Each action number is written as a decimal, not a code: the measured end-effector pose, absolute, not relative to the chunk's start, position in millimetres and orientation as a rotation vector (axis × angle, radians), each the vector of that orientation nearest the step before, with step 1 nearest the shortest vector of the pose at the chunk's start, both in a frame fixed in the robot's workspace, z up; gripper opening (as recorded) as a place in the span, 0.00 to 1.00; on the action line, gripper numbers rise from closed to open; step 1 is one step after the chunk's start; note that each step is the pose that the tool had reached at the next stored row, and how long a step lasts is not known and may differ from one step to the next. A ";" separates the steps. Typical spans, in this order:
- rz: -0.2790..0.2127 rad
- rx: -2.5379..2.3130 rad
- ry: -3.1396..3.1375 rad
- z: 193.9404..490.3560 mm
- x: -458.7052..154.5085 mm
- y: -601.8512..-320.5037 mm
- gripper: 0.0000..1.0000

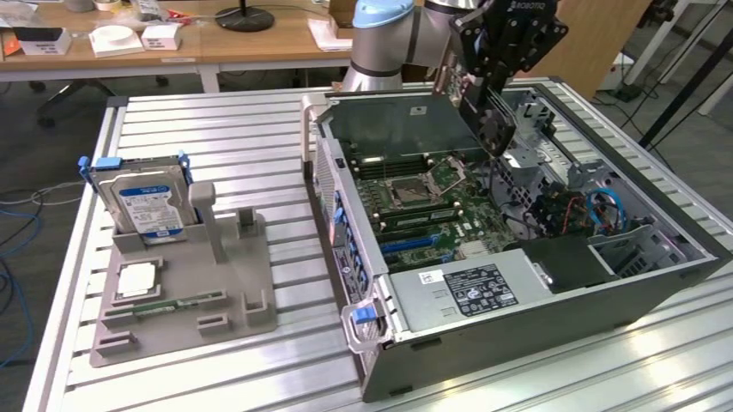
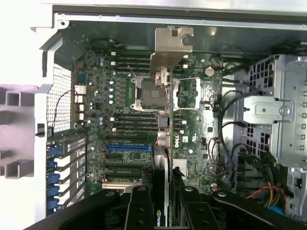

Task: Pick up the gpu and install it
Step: 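Insert the gpu into the slot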

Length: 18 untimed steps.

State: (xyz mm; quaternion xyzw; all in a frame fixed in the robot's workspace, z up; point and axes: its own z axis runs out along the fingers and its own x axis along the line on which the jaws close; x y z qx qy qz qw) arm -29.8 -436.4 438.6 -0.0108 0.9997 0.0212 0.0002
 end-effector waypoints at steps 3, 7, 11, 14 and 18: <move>0.067 -0.090 3.140 438.6 -29.8 -436.4 0.26; 0.067 -0.161 3.138 438.5 -29.8 -436.4 0.26; 0.067 -0.228 3.135 438.5 -29.8 -436.4 0.26; 0.066 -0.281 3.131 438.6 -29.8 -436.3 0.26; 0.066 -0.351 3.125 438.6 -29.8 -436.3 0.26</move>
